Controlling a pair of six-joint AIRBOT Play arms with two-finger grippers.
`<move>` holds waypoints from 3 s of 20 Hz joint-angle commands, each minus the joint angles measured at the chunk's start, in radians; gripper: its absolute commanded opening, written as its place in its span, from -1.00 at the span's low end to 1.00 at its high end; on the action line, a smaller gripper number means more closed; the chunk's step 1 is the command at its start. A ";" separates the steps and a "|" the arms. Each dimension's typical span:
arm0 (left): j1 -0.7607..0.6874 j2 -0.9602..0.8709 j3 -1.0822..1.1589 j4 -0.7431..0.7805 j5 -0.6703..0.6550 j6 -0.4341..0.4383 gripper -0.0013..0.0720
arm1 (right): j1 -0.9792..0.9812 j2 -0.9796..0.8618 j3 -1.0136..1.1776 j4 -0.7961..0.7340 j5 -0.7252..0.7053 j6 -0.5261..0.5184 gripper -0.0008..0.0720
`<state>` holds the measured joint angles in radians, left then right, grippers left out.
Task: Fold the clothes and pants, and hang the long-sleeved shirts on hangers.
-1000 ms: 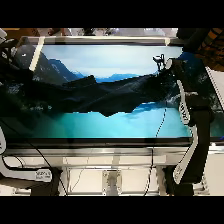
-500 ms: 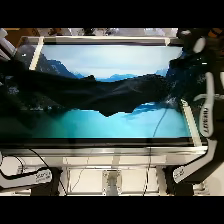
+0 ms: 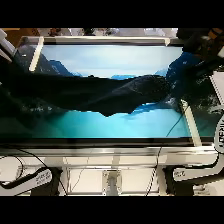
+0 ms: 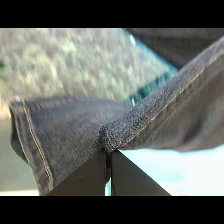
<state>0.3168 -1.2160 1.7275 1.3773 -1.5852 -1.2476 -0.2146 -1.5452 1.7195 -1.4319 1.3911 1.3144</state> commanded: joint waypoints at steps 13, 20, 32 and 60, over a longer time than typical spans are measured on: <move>0.002 0.554 -0.821 0.061 -0.143 -0.002 -0.91 | 0.141 -0.303 -0.021 -0.058 -0.383 -0.048 0.23; 0.002 0.554 -0.824 0.027 -0.148 -0.002 -0.91 | 0.197 -0.448 0.185 -0.163 -0.281 -0.010 0.22; 0.002 0.554 -0.824 0.027 -0.109 -0.002 -0.91 | 0.198 -0.535 0.224 -0.160 -0.117 0.004 -0.49; 0.003 0.497 -0.819 0.023 0.270 0.130 -0.91 | -0.183 0.657 -0.790 -0.180 0.112 0.074 -0.93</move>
<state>0.3187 -0.7197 0.9081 1.3060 -1.2423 -1.1221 -0.3187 -1.0317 1.1835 -1.6249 1.4956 1.3598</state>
